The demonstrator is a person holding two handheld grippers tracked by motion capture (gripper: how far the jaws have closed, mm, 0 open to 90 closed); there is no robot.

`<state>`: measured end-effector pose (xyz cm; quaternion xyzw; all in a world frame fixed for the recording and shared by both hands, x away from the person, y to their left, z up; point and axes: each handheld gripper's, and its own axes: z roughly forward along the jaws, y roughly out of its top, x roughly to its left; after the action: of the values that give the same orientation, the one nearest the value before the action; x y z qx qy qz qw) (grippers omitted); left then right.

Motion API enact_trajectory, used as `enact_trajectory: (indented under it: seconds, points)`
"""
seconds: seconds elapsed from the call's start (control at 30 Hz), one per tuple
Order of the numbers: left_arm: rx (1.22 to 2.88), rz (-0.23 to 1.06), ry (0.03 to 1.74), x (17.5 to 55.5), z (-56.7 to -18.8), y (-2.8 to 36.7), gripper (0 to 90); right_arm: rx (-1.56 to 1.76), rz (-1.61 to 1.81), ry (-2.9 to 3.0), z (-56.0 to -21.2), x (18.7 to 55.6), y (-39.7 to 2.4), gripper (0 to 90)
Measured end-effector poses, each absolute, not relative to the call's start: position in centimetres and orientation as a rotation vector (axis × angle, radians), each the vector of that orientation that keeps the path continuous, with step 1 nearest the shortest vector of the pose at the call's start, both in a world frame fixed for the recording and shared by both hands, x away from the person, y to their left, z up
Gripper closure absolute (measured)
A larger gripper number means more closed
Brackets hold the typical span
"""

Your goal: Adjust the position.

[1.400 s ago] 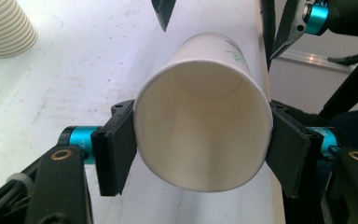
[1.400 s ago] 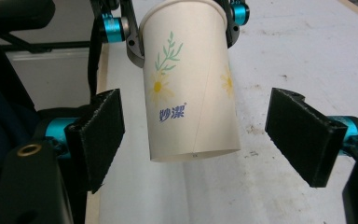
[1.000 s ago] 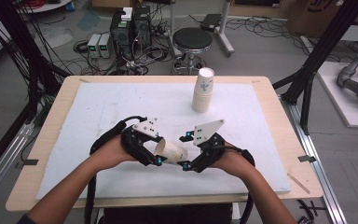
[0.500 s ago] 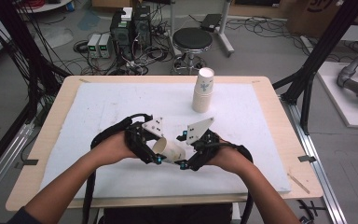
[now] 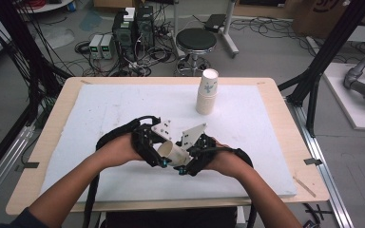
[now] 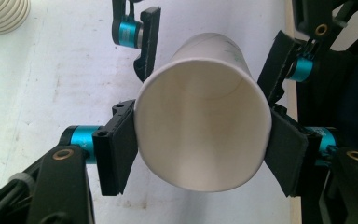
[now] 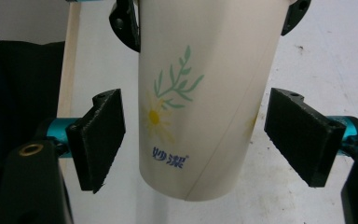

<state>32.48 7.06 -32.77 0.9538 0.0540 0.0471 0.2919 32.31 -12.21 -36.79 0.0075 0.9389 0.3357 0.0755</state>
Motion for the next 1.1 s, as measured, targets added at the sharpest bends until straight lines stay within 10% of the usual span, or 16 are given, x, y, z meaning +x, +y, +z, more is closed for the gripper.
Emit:
enact_trajectory:
  seconds: [1.1]
  points:
    - [2.369, 0.102, 0.115, 32.4, -33.4, 8.7, 19.3, 0.051, 1.033, 2.855, -37.4, 32.6, -12.9, 35.8]
